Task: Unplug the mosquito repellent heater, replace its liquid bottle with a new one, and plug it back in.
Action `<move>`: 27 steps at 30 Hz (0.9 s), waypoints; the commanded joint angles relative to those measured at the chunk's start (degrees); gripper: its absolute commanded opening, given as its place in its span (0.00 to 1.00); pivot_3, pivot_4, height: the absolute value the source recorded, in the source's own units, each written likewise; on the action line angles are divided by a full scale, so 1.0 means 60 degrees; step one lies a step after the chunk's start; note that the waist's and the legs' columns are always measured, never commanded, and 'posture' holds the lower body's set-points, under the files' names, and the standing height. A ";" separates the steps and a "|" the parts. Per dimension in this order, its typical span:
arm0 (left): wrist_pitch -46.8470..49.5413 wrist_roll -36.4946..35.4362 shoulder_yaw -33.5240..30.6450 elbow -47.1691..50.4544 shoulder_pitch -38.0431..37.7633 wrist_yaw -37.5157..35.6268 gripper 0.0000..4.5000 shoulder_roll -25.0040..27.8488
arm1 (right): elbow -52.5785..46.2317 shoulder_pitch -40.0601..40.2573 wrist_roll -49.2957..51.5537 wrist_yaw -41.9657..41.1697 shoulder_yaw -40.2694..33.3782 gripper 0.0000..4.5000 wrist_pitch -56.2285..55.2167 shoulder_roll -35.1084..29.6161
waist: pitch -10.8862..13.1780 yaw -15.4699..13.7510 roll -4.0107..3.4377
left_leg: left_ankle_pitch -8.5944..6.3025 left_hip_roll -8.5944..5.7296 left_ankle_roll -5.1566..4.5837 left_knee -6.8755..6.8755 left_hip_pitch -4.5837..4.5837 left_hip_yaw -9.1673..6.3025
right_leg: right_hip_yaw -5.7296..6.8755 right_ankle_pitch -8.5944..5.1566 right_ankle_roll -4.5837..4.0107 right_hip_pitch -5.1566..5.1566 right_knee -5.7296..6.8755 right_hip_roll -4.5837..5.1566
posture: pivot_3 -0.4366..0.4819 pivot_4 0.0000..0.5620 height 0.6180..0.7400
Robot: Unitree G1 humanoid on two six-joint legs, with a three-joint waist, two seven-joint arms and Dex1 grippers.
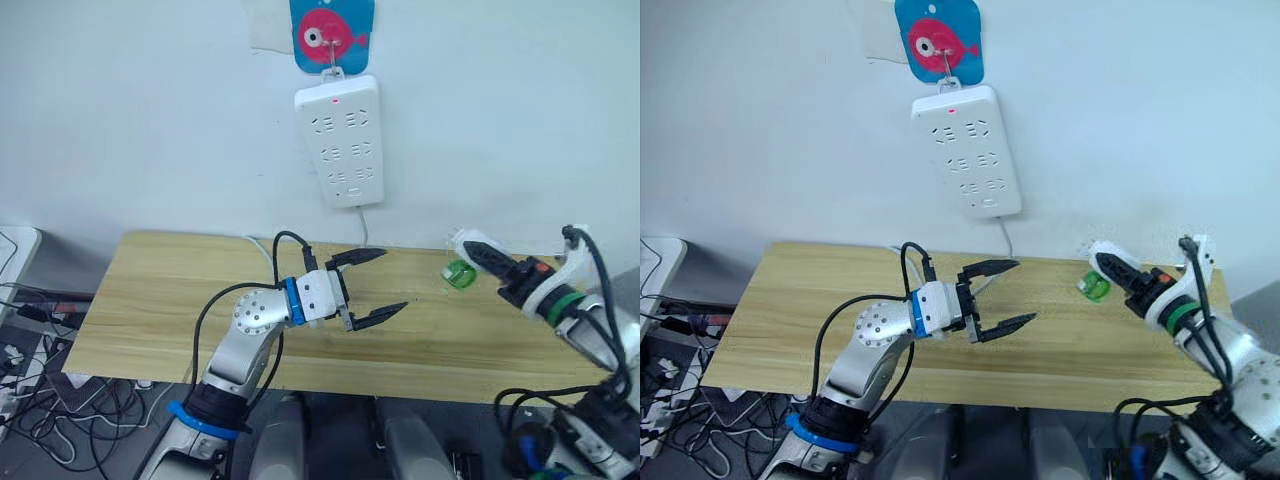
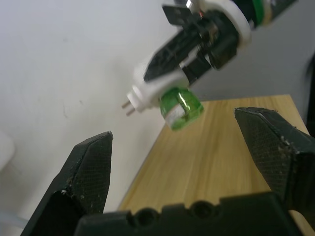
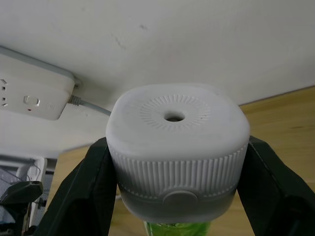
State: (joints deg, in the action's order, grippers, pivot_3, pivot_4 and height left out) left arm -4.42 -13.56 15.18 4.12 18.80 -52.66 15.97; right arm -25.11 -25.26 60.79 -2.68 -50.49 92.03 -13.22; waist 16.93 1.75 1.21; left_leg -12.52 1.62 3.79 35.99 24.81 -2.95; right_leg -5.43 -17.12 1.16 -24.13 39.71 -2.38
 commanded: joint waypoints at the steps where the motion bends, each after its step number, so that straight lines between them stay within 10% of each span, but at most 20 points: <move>1: -0.0175 -0.0279 -0.0076 0.0655 -0.0423 -0.0199 1.00 0.0223 | 0.0800 -0.0114 0.0380 -0.0726 0.0361 0.65 -0.0046 -0.0678 | 0.0006 0.0026 0.0002 | 0.0000 0.0002 0.0000 -0.0001 -0.0002 0.0002 | -0.0004 0.0000 0.0001 0.0001 0.0001 -0.0002 | 0.56 0.58 1.00; 15: -0.0269 -0.0020 0.0189 0.0635 -0.0659 0.0046 1.00 0.0225 | 0.2938 0.0971 -0.1693 -0.5163 0.3967 0.65 -0.4200 -0.4539 | 0.0065 -0.0073 0.0039 | -0.0013 -0.0003 -0.0025 0.0001 0.0012 0.0002 | 0.0002 0.0018 0.0029 0.0017 -0.0069 0.0010 | 0.55 0.57 1.00; 20: -0.0473 0.0158 0.0243 0.0411 -0.0686 0.0290 1.00 -0.0016 | 0.2250 0.0764 -0.0640 -0.3703 0.3029 0.65 -0.3753 -0.3477 | 0.0070 -0.0060 0.0049 | -0.0012 0.0005 -0.0025 0.0009 0.0010 -0.0003 | -0.0002 0.0035 0.0013 0.0019 -0.0057 0.0023 | 0.55 0.55 1.00; 27: -0.0853 0.0483 0.0295 0.0159 -0.0581 0.0913 1.00 -0.0658 | 0.0465 0.1135 0.3887 0.1959 0.1967 0.65 -0.4372 -0.0754 | 0.0071 -0.0047 0.0050 | -0.0009 -0.0004 -0.0028 0.0011 0.0016 -0.0017 | -0.0003 0.0050 -0.0014 0.0018 -0.0042 0.0029 | 0.55 0.55 1.00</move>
State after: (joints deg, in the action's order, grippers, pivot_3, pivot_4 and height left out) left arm -8.07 -11.08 16.26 4.04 15.18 -48.18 12.78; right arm -18.13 -18.90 76.19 1.89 -37.05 69.12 -18.26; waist 17.35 1.47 1.51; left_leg -12.57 1.59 3.61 36.07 24.92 -3.05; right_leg -5.44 -16.82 1.07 -24.02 39.46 -2.18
